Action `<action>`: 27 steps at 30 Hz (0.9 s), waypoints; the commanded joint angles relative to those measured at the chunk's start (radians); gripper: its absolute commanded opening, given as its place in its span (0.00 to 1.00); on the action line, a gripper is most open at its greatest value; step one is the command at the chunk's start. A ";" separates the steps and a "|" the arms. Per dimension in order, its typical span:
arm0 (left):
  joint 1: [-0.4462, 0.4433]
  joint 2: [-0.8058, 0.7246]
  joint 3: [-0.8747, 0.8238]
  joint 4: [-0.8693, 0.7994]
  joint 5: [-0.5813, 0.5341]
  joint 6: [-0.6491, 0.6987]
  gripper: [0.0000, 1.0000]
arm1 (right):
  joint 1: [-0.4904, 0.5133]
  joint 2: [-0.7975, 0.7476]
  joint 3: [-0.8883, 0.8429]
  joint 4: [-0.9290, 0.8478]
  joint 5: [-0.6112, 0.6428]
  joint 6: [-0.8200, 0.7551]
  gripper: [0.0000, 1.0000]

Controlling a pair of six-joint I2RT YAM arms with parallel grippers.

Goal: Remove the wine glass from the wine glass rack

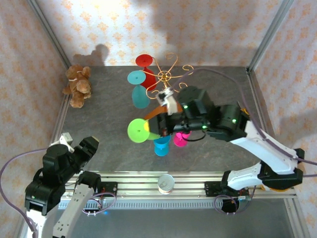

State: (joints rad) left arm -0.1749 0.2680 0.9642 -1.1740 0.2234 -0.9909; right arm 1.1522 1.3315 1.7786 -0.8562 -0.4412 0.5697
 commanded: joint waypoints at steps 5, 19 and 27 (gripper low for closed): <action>-0.001 -0.134 -0.001 -0.195 -0.004 -0.095 0.62 | 0.136 0.116 0.078 -0.009 0.098 -0.204 0.00; -0.002 -0.092 -0.062 -0.061 0.150 -0.146 0.64 | 0.329 0.203 -0.180 0.203 0.528 -0.521 0.00; -0.002 0.009 -0.072 0.017 0.205 -0.114 0.67 | 0.398 0.254 -0.259 0.326 0.791 -0.674 0.00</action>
State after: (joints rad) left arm -0.1749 0.2478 0.9066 -1.2221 0.3855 -1.1179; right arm 1.5410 1.5852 1.5467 -0.6254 0.1772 -0.0097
